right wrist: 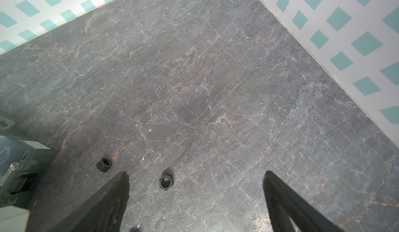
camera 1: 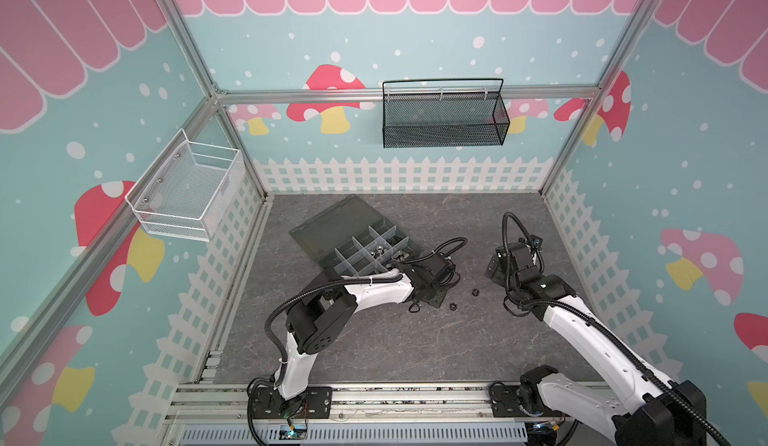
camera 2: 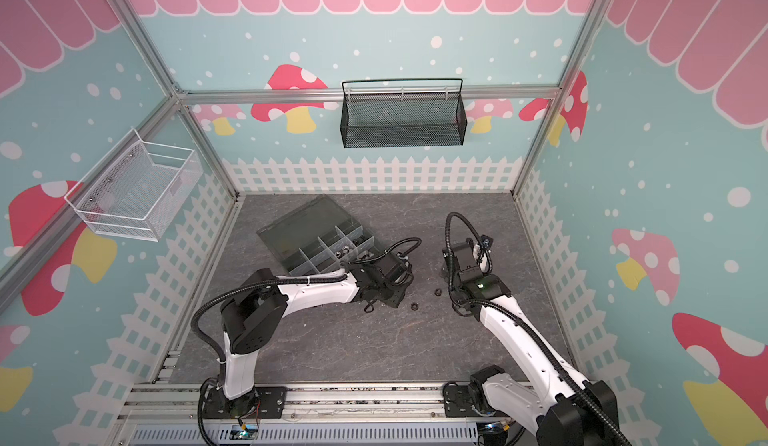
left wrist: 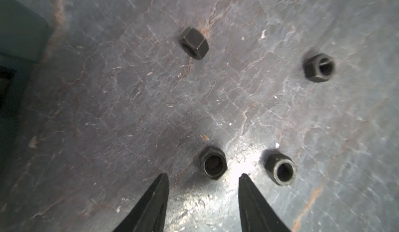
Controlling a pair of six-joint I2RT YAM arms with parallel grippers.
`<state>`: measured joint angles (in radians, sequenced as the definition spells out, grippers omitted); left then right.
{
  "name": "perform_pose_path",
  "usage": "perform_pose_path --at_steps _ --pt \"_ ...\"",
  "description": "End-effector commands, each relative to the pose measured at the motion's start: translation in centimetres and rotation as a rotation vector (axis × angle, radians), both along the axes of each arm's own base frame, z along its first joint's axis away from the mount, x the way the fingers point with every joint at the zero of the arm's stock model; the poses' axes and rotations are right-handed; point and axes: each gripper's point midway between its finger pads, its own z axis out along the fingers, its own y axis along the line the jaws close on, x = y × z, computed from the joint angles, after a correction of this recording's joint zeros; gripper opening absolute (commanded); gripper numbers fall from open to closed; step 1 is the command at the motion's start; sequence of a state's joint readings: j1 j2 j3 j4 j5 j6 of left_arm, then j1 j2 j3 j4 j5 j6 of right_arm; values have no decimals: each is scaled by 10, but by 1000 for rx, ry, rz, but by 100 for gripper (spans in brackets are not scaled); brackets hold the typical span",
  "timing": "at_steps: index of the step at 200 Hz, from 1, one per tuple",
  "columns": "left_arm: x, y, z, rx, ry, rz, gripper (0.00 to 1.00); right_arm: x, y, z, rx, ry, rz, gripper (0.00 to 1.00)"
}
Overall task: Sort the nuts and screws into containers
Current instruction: 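Lower and close the left gripper on a black hex nut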
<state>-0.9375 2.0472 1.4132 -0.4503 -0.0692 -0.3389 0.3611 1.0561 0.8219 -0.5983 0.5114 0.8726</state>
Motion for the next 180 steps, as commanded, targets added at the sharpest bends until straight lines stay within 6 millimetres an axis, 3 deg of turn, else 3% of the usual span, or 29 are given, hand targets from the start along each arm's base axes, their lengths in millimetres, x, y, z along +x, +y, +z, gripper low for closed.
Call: perform_pose_path --at_steps 1,180 --pt "-3 6 -10 81 16 -30 50 -4 -6 -4 -1 8 -28 98" --pt "-1 7 -39 218 79 -66 39 -2 -5 -2 17 -20 -29 98"
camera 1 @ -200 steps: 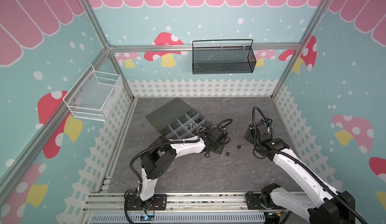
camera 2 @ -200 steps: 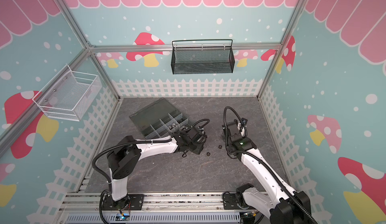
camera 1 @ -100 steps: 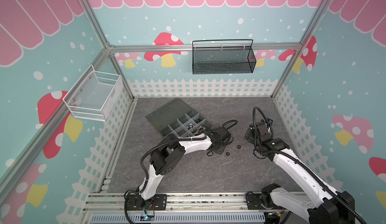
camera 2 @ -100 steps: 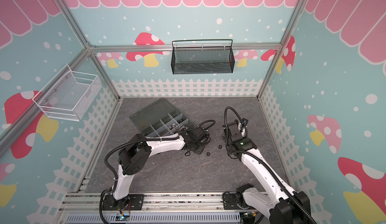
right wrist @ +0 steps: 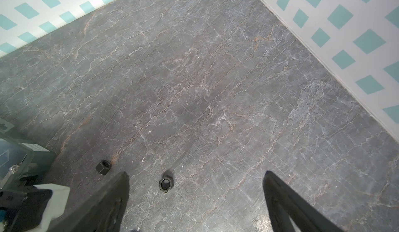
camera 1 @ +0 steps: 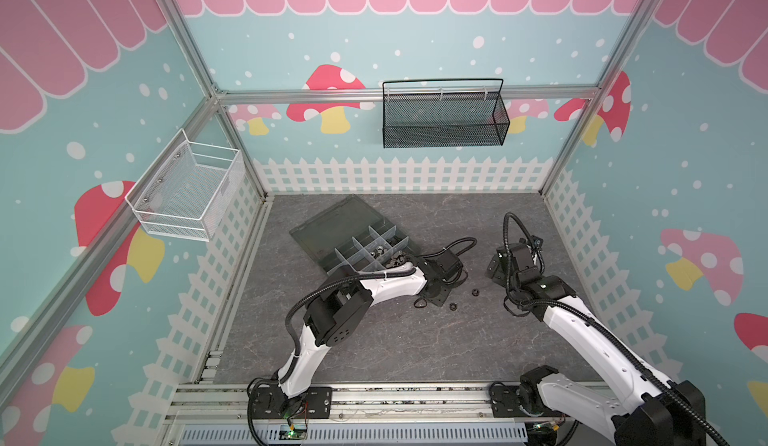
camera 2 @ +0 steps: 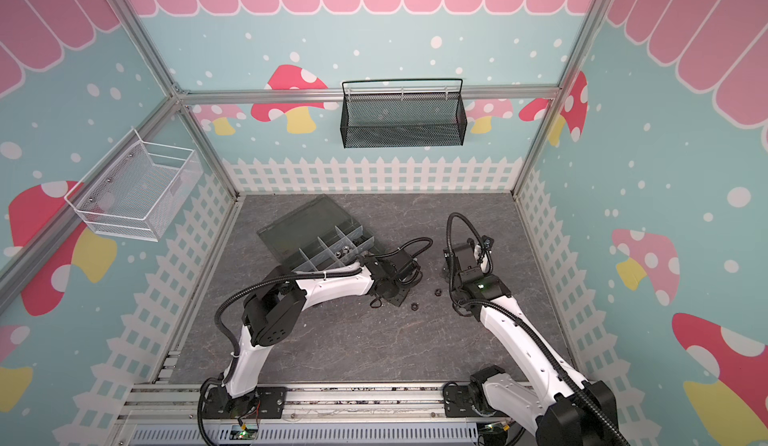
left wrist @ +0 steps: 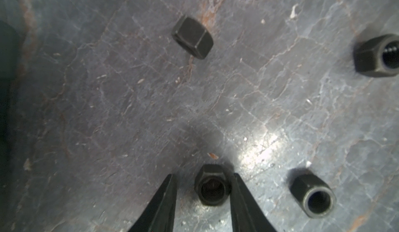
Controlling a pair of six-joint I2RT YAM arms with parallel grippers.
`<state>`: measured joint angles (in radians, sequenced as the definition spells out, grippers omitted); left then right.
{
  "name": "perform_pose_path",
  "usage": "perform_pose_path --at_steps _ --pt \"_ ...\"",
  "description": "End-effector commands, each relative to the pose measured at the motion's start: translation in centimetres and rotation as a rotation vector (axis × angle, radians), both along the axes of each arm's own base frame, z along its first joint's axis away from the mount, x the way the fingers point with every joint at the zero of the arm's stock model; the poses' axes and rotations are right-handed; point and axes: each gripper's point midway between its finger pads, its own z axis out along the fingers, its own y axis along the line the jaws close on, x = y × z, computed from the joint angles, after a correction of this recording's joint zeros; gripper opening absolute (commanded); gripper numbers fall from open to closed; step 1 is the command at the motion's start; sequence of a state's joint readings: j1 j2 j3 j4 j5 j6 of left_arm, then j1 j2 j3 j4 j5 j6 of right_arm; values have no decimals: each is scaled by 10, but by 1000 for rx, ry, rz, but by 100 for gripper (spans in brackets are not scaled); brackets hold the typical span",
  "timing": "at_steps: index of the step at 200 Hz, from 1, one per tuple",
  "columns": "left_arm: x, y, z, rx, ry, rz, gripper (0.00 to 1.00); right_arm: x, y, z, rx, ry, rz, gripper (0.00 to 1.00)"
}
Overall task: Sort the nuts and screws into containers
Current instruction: 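Lower and close the left gripper on a black hex nut, then lift and carry the black nut with the left gripper over the organizer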
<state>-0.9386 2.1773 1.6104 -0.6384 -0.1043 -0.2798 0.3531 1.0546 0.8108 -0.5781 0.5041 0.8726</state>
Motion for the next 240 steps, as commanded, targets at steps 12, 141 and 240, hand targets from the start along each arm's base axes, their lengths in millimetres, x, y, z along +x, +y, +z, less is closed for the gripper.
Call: perform_pose_path --at_steps 12,141,240 --pt "-11 10 -26 87 53 -22 39 -4 -5 -1 5 -12 -27 98" --pt "-9 22 -14 98 15 22 17 -3 -5 2 21 -34 -30 98" --pt "20 77 77 -57 -159 211 15 8 2 -3 0 11 -2 98"
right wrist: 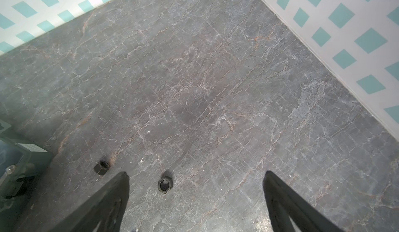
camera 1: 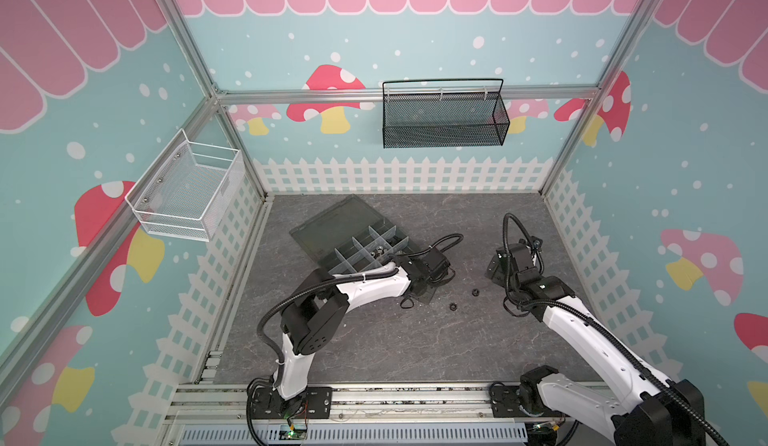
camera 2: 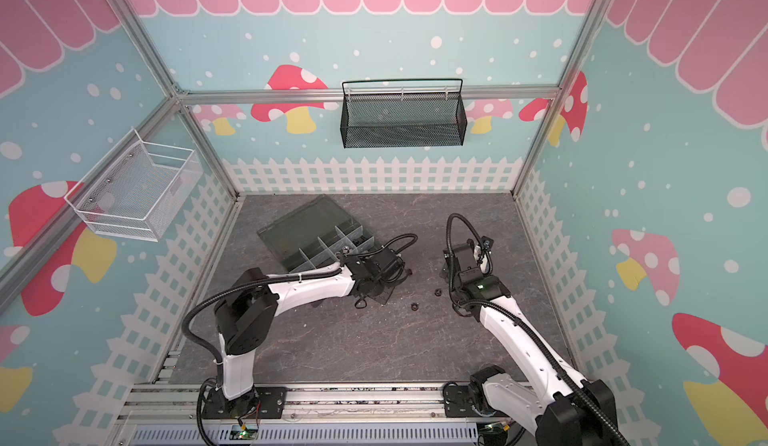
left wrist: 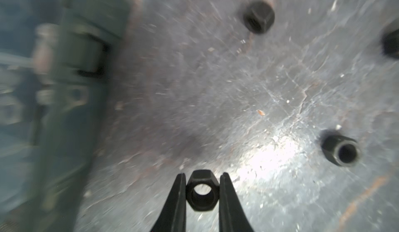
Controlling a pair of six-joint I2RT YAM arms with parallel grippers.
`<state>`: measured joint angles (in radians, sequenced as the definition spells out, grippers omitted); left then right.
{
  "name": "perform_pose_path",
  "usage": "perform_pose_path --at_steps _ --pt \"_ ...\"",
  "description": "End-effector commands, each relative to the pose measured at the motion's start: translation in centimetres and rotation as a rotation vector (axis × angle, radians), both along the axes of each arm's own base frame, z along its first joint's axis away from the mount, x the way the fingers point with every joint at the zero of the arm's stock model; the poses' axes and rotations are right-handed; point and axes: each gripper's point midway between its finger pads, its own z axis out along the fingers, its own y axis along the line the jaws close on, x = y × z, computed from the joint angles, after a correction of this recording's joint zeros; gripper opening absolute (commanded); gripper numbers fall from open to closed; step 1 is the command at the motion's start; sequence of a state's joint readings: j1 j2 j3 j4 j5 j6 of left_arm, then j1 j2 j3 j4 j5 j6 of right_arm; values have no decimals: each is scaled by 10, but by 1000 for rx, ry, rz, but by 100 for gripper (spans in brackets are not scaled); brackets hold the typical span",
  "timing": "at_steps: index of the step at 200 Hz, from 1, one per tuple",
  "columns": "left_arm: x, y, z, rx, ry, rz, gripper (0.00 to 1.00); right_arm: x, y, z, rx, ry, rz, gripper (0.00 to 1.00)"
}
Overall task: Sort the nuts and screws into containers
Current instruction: 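Lift and carry the black nut with the left gripper over the organizer, then open the left gripper to drop the black nut into a compartment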
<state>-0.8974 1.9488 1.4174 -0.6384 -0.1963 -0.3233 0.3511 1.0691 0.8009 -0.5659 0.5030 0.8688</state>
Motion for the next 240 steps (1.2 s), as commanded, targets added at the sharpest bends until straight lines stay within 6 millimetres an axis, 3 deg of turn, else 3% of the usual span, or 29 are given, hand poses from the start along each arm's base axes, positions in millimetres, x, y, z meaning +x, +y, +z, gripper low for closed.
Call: perform_pose_path --at_steps 1,48,76,109,145,190,240 --pt "19 22 35 -67 -84 95 15 7 2 2 7 0 -3 98" --pt "46 91 64 -104 -150 270 15 16 12 -11 2 63 46 98" --pt "57 132 62 -90 -147 360 15 23 19 -18 10 104 68 98" --pt "66 164 53 -75 -135 434 15 32 28 -19 24 125 89 98" --pt "74 181 39 -74 -108 479 15 42 32 -26 -10 192 119 98" --pt "81 189 20 -67 -70 499 15 56 37 -39 -74 273 165 98" --pt "80 196 9 -38 -54 515 29 67 54 -44 -35 257 247 98"
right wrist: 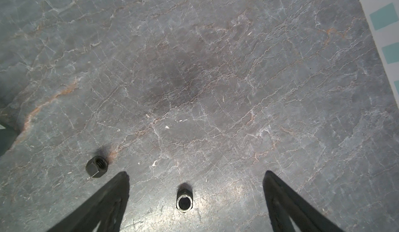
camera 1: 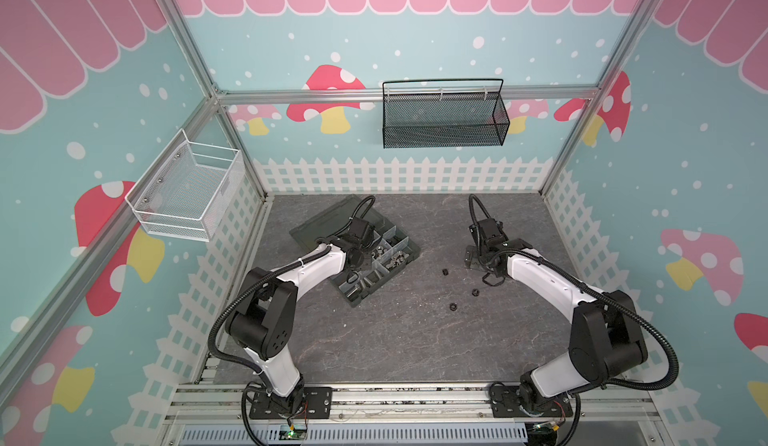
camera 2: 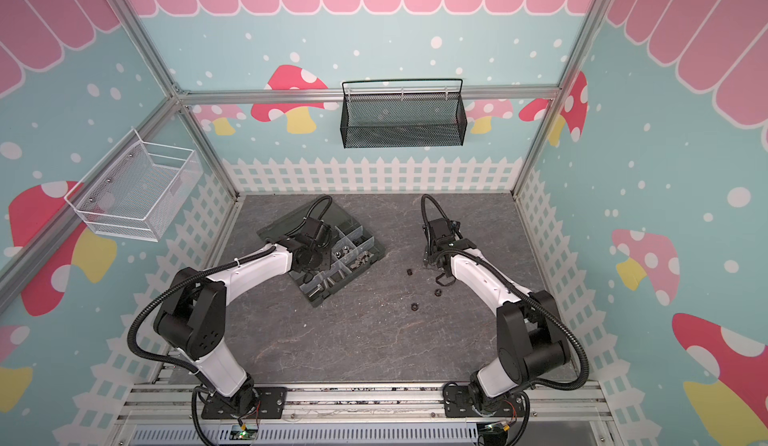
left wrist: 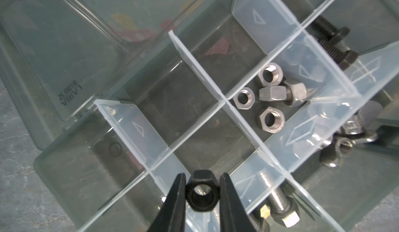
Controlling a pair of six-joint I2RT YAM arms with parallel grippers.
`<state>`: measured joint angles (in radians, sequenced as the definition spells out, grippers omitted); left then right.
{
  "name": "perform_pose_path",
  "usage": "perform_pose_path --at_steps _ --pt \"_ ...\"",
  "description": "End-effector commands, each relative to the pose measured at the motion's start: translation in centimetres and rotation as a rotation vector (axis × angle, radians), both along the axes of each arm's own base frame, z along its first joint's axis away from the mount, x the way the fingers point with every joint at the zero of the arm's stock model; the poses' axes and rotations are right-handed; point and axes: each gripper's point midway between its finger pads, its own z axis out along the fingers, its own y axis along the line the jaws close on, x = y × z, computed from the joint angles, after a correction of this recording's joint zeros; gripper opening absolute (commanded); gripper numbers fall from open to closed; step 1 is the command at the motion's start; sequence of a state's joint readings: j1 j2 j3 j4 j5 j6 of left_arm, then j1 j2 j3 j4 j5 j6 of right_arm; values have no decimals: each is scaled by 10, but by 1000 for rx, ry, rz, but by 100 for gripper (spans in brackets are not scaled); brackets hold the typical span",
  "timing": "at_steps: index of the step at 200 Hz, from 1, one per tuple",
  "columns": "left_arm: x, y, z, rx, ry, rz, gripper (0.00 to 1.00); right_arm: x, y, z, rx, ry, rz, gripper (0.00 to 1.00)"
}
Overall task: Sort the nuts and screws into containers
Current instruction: 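Open the left gripper to drop the black nut into a compartment, then draw the left gripper back while the right gripper lowers over a black nut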
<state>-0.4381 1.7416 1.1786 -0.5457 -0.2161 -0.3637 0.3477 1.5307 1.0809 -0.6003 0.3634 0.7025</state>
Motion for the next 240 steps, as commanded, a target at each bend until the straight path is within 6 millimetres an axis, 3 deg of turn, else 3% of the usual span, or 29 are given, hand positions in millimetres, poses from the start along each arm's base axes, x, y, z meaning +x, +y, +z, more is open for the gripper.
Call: perform_pose_path --at_steps 1,47,104,157,207,240 --pt "0 4 -6 4 4 12 29 5 10 4 37 -21 45 98" --pt "0 6 -1 7 -10 14 39 13 24 0 88 -24 89 100" --pt "-6 9 24 -20 -67 26 45 11 45 -9 133 6 146 88" --pt "-18 17 65 -87 -195 51 67 8 74 -23 158 47 211 80" --pt "-32 34 106 -120 -353 101 99 9 93 -43 181 107 267 72" --pt "-43 56 123 -110 -470 173 100 11 102 -57 197 141 292 69"
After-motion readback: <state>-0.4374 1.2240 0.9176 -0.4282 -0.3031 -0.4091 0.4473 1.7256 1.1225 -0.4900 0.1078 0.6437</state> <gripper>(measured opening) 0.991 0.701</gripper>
